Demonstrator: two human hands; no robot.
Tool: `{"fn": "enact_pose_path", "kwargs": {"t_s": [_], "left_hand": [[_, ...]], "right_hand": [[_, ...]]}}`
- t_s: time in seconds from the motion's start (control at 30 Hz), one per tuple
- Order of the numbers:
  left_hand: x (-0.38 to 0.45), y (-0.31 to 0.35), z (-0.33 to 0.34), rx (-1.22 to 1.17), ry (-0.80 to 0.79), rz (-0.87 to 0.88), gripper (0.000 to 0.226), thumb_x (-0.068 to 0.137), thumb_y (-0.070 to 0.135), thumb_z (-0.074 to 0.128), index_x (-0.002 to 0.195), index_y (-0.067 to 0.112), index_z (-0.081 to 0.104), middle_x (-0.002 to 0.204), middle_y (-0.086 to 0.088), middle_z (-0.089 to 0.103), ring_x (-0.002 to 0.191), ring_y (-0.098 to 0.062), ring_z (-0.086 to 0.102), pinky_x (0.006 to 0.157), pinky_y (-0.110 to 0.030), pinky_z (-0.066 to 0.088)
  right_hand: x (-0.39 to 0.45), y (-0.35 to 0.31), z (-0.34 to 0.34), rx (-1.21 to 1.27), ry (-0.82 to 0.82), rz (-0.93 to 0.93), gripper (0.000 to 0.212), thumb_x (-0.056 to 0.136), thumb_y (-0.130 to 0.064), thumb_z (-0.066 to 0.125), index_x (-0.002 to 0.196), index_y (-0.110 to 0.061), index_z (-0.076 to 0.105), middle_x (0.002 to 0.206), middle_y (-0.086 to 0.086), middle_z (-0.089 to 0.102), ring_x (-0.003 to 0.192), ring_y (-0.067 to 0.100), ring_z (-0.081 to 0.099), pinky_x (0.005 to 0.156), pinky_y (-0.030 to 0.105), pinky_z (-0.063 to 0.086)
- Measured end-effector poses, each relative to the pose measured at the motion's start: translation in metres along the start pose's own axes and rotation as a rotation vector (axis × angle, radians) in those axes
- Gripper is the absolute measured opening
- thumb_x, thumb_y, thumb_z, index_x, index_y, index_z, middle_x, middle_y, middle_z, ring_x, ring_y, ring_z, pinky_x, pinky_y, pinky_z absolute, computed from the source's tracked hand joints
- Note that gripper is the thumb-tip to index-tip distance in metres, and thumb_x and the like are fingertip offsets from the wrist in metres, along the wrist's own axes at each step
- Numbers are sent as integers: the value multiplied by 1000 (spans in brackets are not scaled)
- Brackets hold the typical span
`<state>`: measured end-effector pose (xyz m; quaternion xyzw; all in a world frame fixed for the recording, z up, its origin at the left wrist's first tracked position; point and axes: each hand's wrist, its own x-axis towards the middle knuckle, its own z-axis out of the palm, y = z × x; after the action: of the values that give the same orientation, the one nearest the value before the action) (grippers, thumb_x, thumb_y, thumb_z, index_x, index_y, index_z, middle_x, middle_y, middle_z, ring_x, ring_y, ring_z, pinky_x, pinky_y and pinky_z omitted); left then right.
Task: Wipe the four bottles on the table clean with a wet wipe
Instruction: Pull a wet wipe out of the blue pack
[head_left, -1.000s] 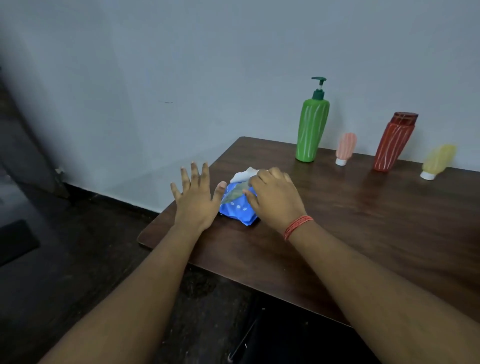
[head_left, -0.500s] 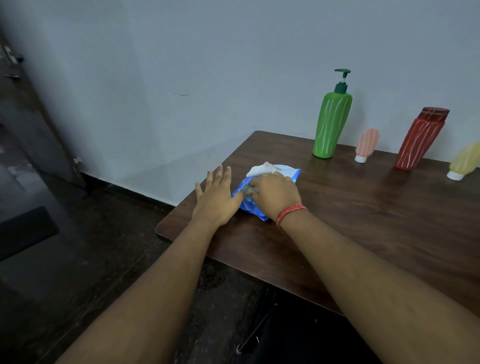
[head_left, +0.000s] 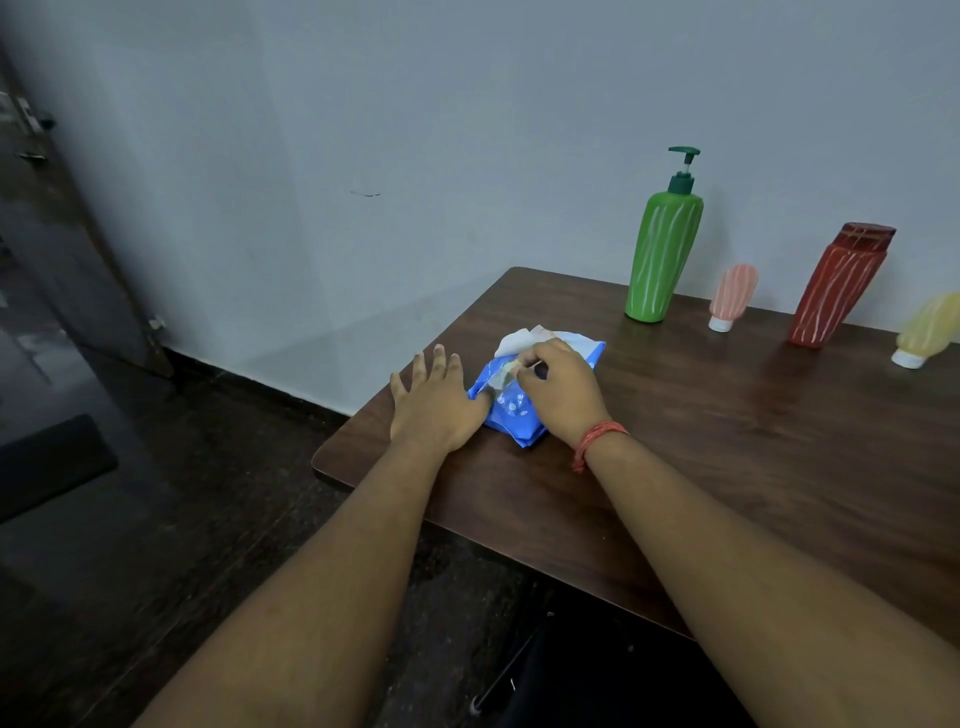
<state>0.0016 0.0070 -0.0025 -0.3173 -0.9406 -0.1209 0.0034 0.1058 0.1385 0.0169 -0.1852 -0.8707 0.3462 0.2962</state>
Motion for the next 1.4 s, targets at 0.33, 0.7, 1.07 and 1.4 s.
{"fn": "enact_pose_path", "kwargs": {"t_s": [0.33,0.7,1.07,1.4], "left_hand": [[0,1,3,10,30,-22,80,97,65,29,161,19,13,170,-7,3,156,-29,-3,123,-59,2],[-3,2,1,21,57,-25,81,97,68,27,161,22,8,170,-6,3,156,-29,-4,122,-60,2],[-19,17,2,37,408,233,74,99,61,14,161,22,12,170,-4,10,157,-24,-1,123,-58,-2],[-38,172,9,-637,204,502,59,105,46,39,157,18,30,161,1,37,150,-14,29,124,-35,19]], "right_hand": [[5,-12,-18,685,185,178,14,98,-10,57,87,-17,62,95,10,73,87,22,68,85,36,55],[13,-19,-62,1095,458,288,11,91,-7,68,86,-15,62,94,-5,74,80,8,64,67,21,51],[-1,18,-98,716,490,401,8,88,-12,63,85,-19,65,102,4,71,99,24,68,86,39,58],[-17,61,-148,656,525,433,6,88,-10,67,87,-15,68,93,2,71,90,19,70,83,35,59]]}}
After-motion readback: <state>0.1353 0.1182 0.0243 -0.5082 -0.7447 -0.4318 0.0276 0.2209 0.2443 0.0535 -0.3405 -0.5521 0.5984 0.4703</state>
